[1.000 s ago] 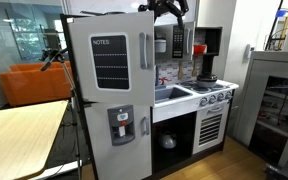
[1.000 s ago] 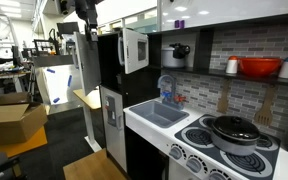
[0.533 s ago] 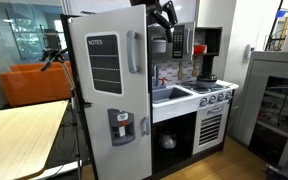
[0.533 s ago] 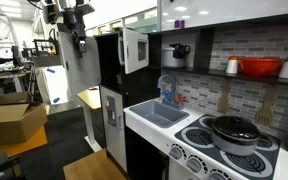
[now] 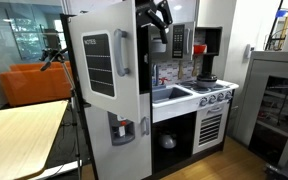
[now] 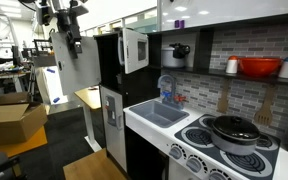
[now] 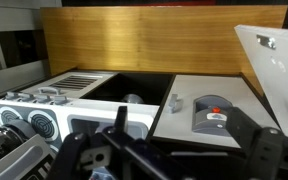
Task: Open the freezer
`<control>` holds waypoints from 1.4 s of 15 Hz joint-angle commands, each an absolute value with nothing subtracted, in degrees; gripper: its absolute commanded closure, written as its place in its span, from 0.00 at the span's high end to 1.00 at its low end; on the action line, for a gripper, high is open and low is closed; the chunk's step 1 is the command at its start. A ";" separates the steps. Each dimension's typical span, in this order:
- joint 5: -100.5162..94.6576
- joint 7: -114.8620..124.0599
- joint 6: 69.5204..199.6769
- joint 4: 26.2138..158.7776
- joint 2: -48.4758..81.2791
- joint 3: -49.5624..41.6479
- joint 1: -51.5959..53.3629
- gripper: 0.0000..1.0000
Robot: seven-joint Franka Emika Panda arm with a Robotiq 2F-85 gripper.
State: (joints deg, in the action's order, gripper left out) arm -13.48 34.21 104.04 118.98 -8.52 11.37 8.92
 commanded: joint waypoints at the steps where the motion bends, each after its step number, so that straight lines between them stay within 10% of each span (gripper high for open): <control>1: -12.88 34.35 106.02 119.64 -9.74 13.59 10.28 1.00; 21: -6.55 21.65 115.52 123.61 -14.68 6.32 6.18 1.00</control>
State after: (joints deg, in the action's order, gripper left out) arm -12.35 27.72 110.85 120.38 -12.27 8.61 7.52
